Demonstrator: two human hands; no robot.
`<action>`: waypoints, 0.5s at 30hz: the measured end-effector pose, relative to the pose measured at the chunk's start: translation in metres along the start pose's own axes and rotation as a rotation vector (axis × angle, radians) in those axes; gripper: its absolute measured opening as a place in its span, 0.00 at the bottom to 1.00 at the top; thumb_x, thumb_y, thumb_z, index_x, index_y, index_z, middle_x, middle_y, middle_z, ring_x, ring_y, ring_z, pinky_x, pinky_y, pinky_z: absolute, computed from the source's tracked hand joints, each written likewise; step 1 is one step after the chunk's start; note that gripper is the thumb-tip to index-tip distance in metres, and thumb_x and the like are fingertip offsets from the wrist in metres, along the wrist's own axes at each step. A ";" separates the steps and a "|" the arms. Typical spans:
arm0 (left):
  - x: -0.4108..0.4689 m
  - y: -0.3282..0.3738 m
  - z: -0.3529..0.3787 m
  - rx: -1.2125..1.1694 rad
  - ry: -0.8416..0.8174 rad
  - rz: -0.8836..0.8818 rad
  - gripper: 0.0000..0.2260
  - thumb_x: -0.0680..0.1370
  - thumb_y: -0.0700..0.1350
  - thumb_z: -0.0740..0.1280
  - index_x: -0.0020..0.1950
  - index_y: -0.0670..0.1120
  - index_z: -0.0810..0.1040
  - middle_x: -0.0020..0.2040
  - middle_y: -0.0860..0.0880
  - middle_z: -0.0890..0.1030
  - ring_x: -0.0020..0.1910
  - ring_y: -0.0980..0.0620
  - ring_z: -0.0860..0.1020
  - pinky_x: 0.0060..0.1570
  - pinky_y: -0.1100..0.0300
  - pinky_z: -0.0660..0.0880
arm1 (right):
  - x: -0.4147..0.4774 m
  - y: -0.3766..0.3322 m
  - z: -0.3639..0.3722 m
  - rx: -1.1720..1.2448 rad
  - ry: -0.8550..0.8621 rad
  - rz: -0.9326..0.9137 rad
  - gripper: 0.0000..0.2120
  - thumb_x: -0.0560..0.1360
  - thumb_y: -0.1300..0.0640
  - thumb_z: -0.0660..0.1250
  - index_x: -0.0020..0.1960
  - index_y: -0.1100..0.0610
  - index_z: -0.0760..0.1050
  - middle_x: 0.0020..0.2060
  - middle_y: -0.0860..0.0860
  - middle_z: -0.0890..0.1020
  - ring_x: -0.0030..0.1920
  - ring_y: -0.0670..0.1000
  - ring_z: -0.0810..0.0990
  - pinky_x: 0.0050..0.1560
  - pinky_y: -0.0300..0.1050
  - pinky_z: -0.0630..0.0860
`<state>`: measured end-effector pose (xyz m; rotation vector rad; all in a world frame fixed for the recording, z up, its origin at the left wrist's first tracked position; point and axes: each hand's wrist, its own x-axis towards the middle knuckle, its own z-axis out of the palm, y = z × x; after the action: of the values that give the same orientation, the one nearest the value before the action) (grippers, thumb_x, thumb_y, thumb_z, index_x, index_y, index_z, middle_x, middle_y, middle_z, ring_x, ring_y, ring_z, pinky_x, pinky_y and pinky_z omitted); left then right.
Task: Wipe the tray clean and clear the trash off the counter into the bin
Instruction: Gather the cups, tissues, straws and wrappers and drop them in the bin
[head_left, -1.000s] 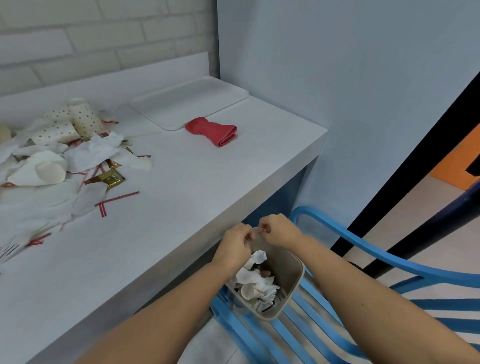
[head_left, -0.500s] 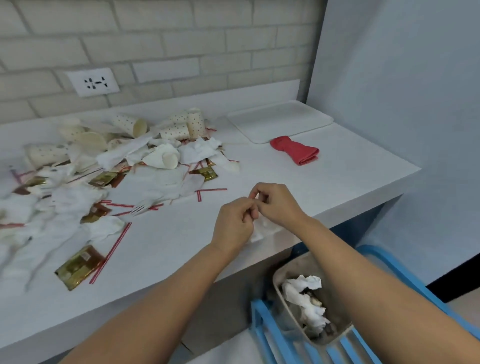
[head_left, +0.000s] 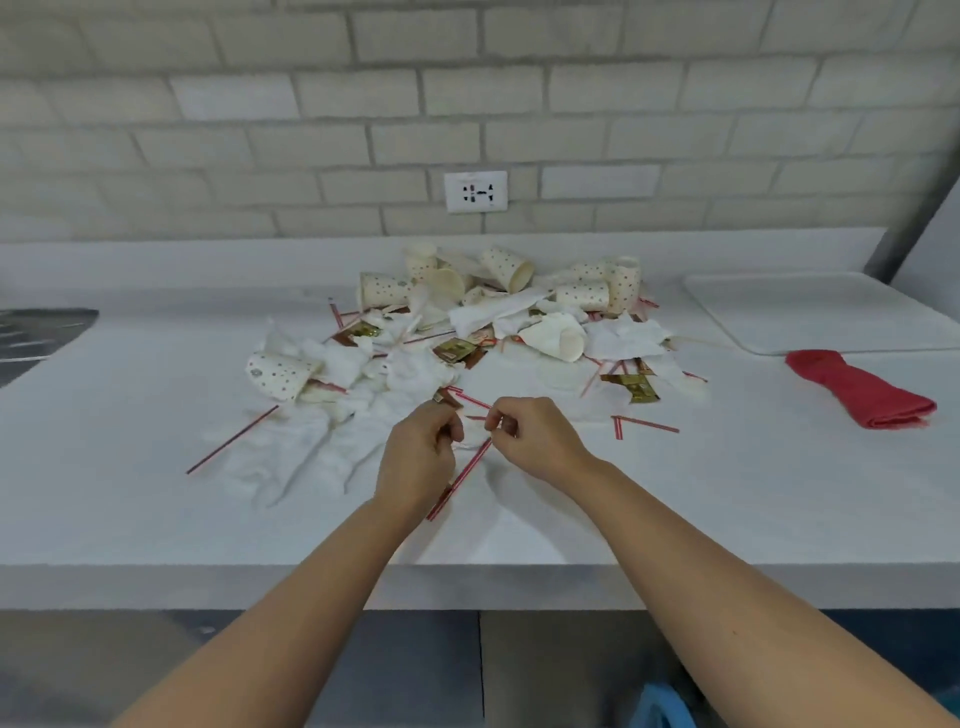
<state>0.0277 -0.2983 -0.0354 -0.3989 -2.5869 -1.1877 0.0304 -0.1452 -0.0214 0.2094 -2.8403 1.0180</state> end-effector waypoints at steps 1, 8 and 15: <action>0.003 -0.010 -0.008 0.036 0.009 -0.025 0.13 0.71 0.27 0.57 0.40 0.43 0.76 0.40 0.50 0.74 0.38 0.52 0.72 0.37 0.64 0.67 | 0.006 -0.007 0.007 -0.005 -0.013 0.000 0.08 0.73 0.64 0.63 0.49 0.60 0.80 0.36 0.50 0.77 0.37 0.50 0.74 0.42 0.46 0.75; 0.023 -0.077 -0.054 0.326 0.052 -0.228 0.11 0.74 0.35 0.62 0.54 0.43 0.78 0.58 0.45 0.72 0.60 0.44 0.68 0.55 0.55 0.66 | 0.039 -0.035 0.045 -0.075 -0.032 0.026 0.09 0.75 0.62 0.63 0.53 0.62 0.78 0.49 0.55 0.78 0.45 0.51 0.76 0.50 0.48 0.76; 0.033 -0.107 -0.075 0.564 -0.064 -0.487 0.23 0.76 0.52 0.64 0.67 0.43 0.66 0.65 0.42 0.66 0.65 0.41 0.65 0.60 0.49 0.67 | 0.070 -0.051 0.077 -0.228 -0.082 0.094 0.23 0.76 0.48 0.64 0.65 0.62 0.71 0.63 0.56 0.67 0.64 0.55 0.65 0.61 0.49 0.71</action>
<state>-0.0315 -0.4187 -0.0507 0.3318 -3.0087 -0.5009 -0.0351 -0.2397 -0.0374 0.0981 -3.0352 0.7060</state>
